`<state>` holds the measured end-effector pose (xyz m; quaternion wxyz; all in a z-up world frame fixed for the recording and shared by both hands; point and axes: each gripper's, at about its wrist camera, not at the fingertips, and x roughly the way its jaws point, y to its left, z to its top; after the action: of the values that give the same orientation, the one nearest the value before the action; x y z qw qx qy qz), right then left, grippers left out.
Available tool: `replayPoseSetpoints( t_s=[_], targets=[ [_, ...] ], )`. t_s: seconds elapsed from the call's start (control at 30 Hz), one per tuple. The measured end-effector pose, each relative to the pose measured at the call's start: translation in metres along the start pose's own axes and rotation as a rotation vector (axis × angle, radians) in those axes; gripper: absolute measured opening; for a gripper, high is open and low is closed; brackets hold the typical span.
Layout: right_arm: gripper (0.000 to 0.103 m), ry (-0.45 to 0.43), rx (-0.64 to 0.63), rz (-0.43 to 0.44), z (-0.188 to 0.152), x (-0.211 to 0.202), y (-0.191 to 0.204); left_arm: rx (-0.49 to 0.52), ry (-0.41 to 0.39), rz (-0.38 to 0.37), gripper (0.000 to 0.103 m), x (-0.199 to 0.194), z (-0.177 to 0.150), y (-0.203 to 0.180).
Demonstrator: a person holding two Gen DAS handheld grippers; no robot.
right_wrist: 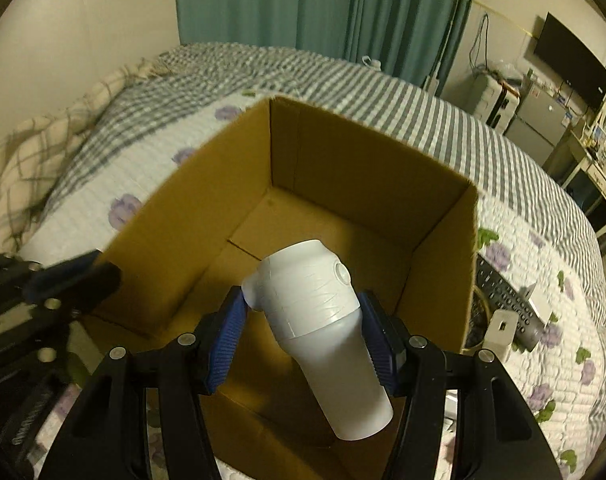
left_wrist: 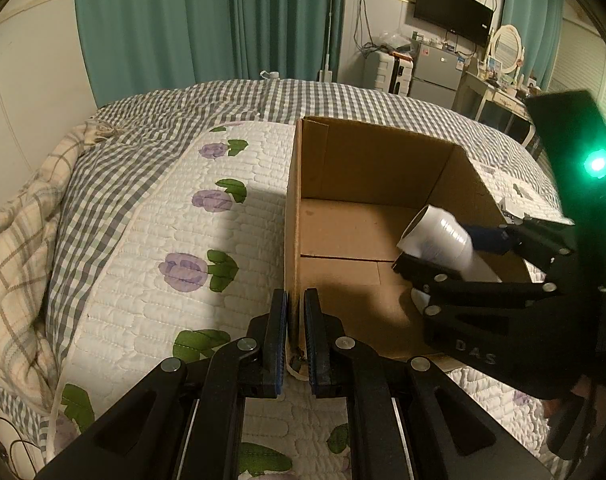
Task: Organize rigid objects
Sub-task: 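Carry the white device into the box and release it, then grasp the red-capped white tube with the right gripper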
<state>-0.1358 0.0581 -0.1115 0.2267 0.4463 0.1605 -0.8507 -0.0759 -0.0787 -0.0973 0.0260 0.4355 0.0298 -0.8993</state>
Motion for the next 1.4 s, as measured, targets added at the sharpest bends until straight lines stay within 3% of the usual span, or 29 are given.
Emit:
replayPoseSetpoints(
  t_s=[0.4, 0.53, 0.63, 1.03, 1.17, 1.4],
  targets=[
    [0.058, 0.038, 0.035, 0.001, -0.001, 0.017, -0.001, -0.002, 0.004, 0.01, 0.007, 0.002, 0.0, 0.0],
    [0.069, 0.008, 0.022, -0.033, 0.0, 0.01, 0.001, -0.005, 0.006, 0.01, 0.007, 0.003, 0.0, 0.0],
    [0.07, -0.016, 0.027, -0.033, 0.003, 0.001, 0.001, -0.008, 0.009, 0.008, 0.008, 0.003, 0.0, 0.0],
    [0.092, -0.179, 0.014, -0.139, 0.008, -0.09, -0.024, -0.003, 0.021, 0.013, 0.008, 0.002, 0.002, -0.002],
    [0.095, -0.222, 0.024, -0.206, -0.002, -0.123, -0.044, -0.008, 0.025, 0.013, 0.008, 0.002, 0.002, -0.002],
    [0.095, -0.219, 0.124, -0.303, -0.034, -0.156, -0.1, 0.005, 0.027, 0.022, 0.008, 0.002, 0.003, -0.002]
  ],
)
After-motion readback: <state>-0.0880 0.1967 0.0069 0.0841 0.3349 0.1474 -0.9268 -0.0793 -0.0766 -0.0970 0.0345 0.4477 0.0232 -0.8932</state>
